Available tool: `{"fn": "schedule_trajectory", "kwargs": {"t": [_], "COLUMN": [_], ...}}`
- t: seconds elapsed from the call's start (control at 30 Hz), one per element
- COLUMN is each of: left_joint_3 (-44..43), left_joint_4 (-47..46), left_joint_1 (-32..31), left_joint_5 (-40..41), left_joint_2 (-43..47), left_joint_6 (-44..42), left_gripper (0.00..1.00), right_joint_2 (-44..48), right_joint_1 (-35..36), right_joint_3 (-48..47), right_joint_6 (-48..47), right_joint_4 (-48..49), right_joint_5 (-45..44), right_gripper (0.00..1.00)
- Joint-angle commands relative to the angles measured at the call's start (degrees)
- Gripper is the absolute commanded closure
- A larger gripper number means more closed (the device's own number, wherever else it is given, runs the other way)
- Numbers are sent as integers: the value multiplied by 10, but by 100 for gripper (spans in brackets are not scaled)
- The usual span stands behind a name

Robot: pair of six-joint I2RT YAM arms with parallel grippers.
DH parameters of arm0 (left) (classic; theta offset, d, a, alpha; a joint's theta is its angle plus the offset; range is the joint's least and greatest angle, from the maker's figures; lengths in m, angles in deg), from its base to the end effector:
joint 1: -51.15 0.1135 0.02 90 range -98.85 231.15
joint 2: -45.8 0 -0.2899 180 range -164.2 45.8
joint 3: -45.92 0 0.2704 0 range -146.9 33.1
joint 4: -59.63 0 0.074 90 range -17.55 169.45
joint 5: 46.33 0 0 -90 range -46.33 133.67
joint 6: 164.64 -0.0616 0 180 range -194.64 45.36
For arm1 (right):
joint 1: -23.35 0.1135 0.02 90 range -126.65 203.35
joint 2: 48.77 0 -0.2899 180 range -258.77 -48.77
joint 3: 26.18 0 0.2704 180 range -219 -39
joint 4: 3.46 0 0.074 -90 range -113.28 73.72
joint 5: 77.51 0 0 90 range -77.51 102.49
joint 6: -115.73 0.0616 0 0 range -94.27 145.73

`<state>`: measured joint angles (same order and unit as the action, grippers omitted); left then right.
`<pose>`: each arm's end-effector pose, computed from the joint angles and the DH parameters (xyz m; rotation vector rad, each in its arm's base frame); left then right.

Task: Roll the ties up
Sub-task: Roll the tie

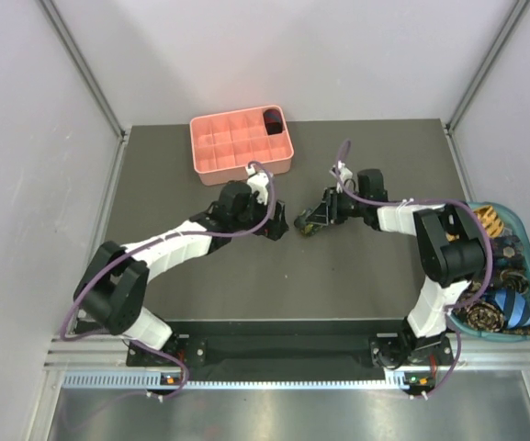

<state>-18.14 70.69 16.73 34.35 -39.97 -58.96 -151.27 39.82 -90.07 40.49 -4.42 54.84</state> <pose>0.2939 -0.2135 0.2296 0.4570 2.1656 -0.6740 0.3586 0.1493 0.1517 -0.4430 2.2391 1.1223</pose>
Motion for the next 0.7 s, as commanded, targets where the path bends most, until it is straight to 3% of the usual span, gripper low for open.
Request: {"fn": "schedule_trajectory", "kwargs": {"t": [0.0, 0.13, 0.67], "left_joint_3": [-12, -13, -53], "left_joint_4": [-101, -121, -173], "left_joint_1": [-8, -12, -62], "left_joint_5": [-26, -40, -34], "left_joint_2": [-25, -43, -152], "left_joint_6": [-75, -95, -166], "left_gripper": [1, 1, 1], "right_joint_2": [-71, -109, -118], "right_joint_1": [-10, -10, -28], "right_joint_3": [31, 20, 31], "right_joint_6": [32, 60, 76], "right_joint_4": [-28, 1, 24], "right_joint_5": [64, 115, 121], "right_gripper": [72, 74, 76]}}
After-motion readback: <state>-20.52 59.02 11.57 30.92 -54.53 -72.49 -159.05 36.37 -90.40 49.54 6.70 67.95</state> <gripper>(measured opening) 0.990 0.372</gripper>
